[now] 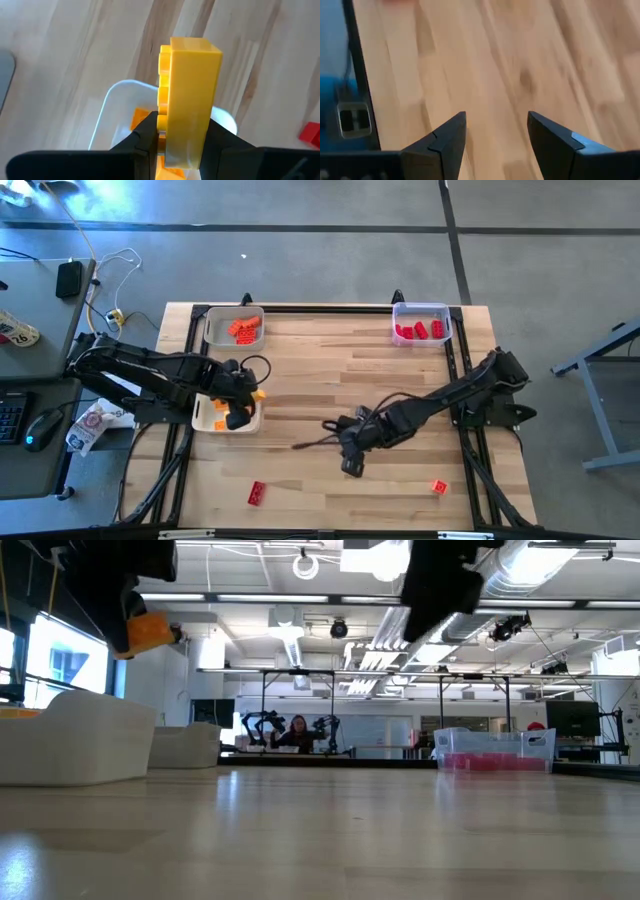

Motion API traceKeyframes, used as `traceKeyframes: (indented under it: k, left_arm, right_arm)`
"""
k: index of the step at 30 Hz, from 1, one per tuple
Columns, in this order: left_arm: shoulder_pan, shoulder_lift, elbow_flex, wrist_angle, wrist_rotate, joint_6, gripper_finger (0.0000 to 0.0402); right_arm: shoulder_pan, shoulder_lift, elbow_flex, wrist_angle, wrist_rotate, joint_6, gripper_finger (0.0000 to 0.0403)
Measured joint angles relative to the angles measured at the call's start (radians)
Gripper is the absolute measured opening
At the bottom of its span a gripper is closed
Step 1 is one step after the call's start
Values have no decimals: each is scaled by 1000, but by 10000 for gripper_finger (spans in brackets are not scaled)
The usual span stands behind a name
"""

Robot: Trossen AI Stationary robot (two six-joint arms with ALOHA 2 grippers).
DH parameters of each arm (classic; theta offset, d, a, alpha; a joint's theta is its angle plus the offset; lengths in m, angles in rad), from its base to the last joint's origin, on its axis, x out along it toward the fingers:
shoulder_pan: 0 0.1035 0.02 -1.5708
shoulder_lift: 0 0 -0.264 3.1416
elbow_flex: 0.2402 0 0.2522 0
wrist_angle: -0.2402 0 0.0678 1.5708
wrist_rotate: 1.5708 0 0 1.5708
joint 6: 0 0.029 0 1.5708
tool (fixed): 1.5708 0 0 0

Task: Sort & place blocks by color
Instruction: Put the yellow game piece into the white bin

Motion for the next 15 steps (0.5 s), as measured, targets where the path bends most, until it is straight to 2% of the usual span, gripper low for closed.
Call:
traceKeyframes:
  k: [8, 15]
  left_arm:
    - [0, 0, -101, 8, 6, -49, 70]
    - [0, 0, -159, 10, 17, -75, 70]
  right_arm:
    - [89, 0, 0, -204, -38, 131, 195]
    - [179, 0, 0, -319, -144, 222, 195]
